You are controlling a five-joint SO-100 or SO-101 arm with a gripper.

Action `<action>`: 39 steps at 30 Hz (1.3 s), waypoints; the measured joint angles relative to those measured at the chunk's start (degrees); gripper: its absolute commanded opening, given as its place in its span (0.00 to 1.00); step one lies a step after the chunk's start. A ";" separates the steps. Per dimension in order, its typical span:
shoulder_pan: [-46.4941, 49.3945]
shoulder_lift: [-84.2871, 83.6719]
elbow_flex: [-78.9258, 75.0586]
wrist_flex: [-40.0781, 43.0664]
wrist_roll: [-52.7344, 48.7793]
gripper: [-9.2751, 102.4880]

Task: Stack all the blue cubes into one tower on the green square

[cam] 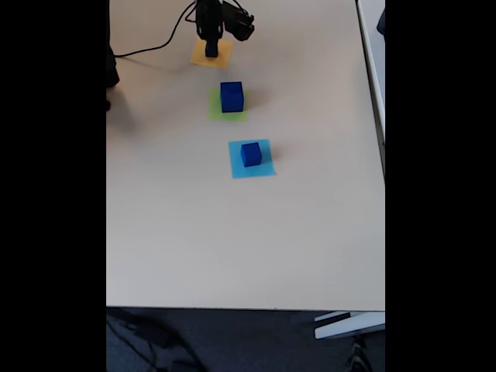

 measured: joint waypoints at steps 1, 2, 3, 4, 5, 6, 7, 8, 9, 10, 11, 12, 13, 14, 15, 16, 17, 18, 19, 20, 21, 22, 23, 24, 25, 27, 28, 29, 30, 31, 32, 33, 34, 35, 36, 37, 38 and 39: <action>0.53 0.00 -1.05 0.00 -1.93 0.24; 1.14 0.00 -2.02 0.00 -4.31 0.24; 1.67 0.00 -2.81 0.00 -5.89 0.25; 2.37 0.00 -3.60 0.00 -7.29 0.26; 2.99 0.00 -4.39 0.00 -9.14 0.26; 3.78 0.00 -5.27 0.00 -11.34 0.26; 4.48 0.18 -5.89 0.00 -13.45 0.27; 5.27 0.62 -6.33 0.00 -14.68 0.28; 6.06 0.97 -6.59 -0.35 -16.08 0.29; 6.94 1.49 -6.77 -0.53 -18.02 0.29; 7.82 2.20 -6.86 -0.70 -19.86 0.29; 8.79 2.81 -6.86 -0.79 -21.36 0.30; 9.67 3.52 -6.86 -0.88 -22.85 0.30; 10.72 4.13 -6.86 -0.88 -24.35 0.30; 11.60 4.57 -6.86 -0.88 -25.66 0.30; 12.57 5.01 -6.86 -0.88 -27.07 0.30; 13.45 5.45 -6.86 -0.88 -28.21 0.30; 14.33 5.80 -6.86 -0.88 -29.27 0.30; 15.03 6.15 -6.86 -0.79 -30.15 0.29; 15.73 6.50 -6.86 -0.70 -30.85 0.29; 16.26 6.77 -6.86 -0.62 -31.29 0.29; 16.70 6.94 -6.86 -0.62 -31.73 0.29; 16.96 7.29 -6.86 -0.62 -32.17 0.29; 17.23 7.65 -6.77 -0.62 -32.43 0.28; 17.75 8.09 -6.50 -0.62 -32.78 0.28; 18.72 9.23 -5.19 -0.62 -33.13 0.28; 19.34 9.76 -4.22 -0.62 -33.13 0.28; 19.86 10.28 -3.25 -0.62 -33.13 0.28; 20.30 10.63 -2.37 -0.62 -33.13 0.28; 20.57 10.81 -2.02 -0.62 -33.13 0.28; 20.74 10.81 -1.58 -0.62 -33.13 0.28; 20.83 10.90 -1.05 -0.62 -33.13 0.28; 21.09 10.90 -0.62 -0.62 -33.13 0.28; 21.36 10.90 0.00 -0.62 -33.13 0.28; 21.80 10.90 0.26 -0.62 -33.13 0.28; 22.41 10.90 0.53 -0.62 -33.13 0.27; 22.94 10.90 0.62 -0.62 -33.13 0.27; 23.12 10.90 0.88 -0.62 -33.13 0.27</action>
